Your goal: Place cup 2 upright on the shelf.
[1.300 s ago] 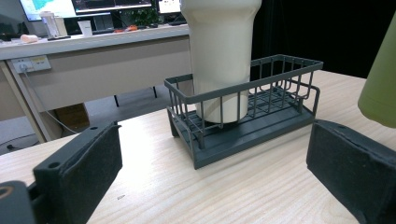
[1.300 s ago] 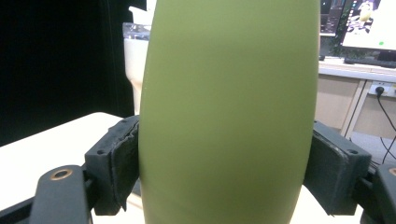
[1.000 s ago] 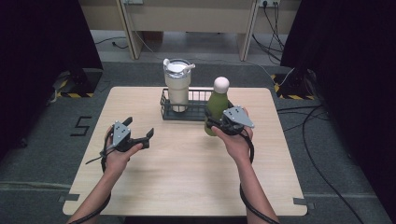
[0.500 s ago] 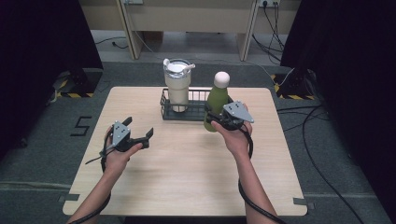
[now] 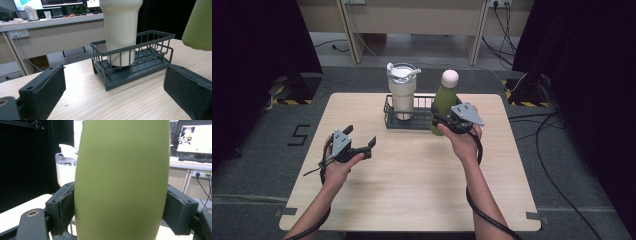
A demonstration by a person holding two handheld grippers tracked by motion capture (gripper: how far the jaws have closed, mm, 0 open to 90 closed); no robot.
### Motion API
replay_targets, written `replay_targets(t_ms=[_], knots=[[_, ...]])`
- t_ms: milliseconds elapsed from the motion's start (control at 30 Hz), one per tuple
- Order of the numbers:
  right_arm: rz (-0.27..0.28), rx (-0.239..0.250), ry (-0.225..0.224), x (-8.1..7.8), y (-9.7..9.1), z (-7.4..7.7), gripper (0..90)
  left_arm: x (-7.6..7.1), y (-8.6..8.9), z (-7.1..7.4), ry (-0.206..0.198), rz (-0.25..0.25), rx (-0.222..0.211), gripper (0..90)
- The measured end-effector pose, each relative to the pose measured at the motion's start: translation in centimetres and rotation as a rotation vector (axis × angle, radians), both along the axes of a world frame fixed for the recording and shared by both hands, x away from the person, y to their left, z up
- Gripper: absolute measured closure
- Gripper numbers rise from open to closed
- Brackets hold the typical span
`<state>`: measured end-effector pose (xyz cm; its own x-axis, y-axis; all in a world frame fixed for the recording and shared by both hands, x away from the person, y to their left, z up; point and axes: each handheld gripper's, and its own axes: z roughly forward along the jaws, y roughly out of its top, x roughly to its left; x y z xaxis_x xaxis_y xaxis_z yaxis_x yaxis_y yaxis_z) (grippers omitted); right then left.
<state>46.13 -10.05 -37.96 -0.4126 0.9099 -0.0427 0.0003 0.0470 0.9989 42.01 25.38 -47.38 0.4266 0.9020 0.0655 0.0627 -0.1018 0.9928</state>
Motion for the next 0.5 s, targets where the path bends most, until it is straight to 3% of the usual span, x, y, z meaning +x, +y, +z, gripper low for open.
replay_targets(t_ms=[500], knots=[[-0.001, 0.007, -0.013, 0.7, 0.5, 1.1, 21.6, 0.0, 0.1, 0.0, 0.001, 0.003, -0.002, 3.3]])
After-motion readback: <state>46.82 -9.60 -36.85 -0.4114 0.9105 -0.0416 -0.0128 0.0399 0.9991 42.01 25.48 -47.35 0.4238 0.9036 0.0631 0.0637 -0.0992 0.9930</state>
